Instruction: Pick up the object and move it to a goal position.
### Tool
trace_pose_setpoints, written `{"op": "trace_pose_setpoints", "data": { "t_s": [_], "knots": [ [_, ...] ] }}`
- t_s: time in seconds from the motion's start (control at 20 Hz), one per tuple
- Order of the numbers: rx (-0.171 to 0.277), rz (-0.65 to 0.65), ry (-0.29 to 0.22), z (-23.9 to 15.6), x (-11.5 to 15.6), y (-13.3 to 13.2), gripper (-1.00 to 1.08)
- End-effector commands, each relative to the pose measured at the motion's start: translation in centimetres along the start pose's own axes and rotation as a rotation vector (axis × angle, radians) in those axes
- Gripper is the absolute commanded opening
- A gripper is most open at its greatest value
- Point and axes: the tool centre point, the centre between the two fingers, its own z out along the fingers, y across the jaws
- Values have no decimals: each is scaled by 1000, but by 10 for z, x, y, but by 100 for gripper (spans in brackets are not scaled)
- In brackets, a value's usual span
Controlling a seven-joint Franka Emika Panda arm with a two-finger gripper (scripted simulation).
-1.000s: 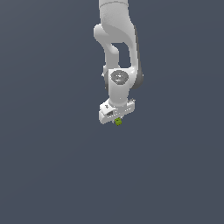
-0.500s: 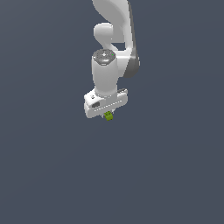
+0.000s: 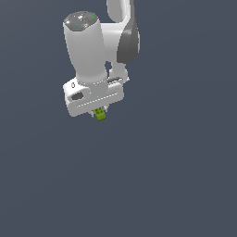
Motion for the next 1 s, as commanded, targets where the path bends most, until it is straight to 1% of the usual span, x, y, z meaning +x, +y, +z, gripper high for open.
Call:
{"op": "trace_pose_setpoints", "data": {
  "t_s": [0.0,0.45,0.95],
  "knots": [
    [1,-1,-1,-23,1,15,-100],
    [0,-1,-1,-87,5,58,-100],
    [-1,0,-1,-140,9,94,-100]
  ]
}}
